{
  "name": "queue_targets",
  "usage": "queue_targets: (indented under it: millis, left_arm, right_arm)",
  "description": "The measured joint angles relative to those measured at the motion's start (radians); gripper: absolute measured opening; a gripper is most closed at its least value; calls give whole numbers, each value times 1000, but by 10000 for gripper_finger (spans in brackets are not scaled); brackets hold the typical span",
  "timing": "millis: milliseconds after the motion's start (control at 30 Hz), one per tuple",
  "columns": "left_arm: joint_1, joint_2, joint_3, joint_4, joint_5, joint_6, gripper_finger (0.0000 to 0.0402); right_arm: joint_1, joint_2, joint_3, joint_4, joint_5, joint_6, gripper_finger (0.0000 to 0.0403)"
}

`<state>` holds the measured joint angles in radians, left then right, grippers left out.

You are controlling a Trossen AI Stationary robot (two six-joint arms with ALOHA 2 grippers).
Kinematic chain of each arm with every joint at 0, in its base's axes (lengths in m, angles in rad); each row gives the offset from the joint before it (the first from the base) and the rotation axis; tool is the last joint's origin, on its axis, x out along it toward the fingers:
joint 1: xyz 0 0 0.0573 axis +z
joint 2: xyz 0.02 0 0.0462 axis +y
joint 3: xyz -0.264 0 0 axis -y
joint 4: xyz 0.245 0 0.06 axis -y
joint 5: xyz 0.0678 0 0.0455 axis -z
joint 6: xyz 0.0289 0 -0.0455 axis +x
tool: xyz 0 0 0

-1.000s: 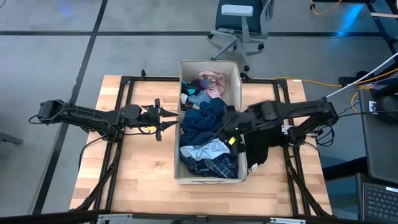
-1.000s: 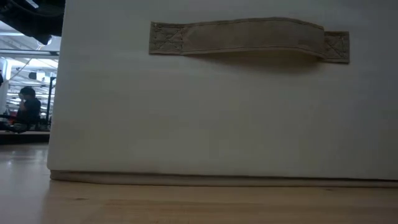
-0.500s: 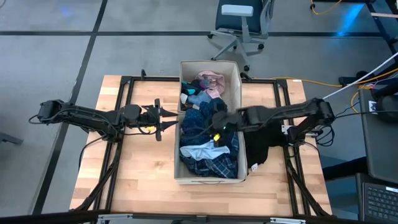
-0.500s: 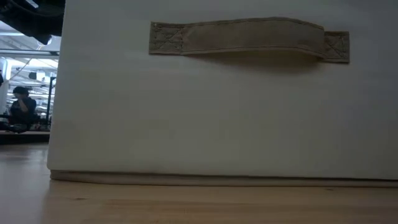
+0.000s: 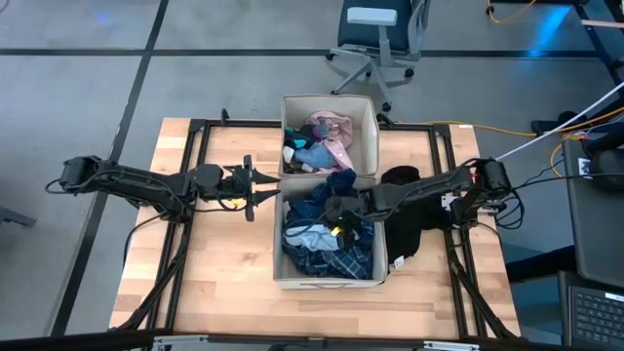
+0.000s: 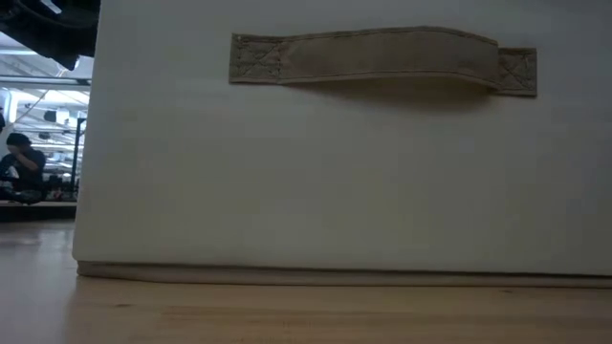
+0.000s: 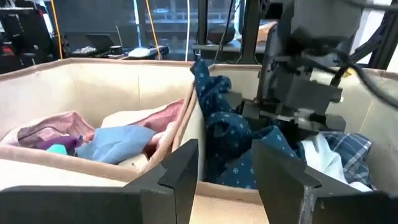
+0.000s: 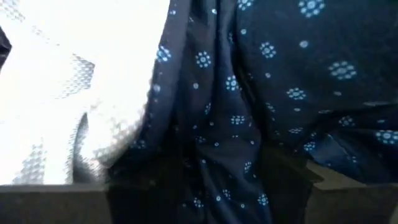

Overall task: Sort clothes
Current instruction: Put the dark blue shirt into the bottom laundry organizer, then put the black shirt into the top laundry organizer

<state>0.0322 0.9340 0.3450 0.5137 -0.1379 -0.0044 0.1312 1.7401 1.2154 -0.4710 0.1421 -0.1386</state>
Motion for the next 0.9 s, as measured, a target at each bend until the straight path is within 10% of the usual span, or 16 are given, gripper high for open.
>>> queue_targets:
  millis: [567,900]
  left_arm:
    - [0,0,0,-18,0,-10,139]
    - [0,0,0,-35,0,-19,139]
  right_arm:
    - [231,-414,205,-513,50,402,186]
    - [461,-680,-129,-662,337,884,186]
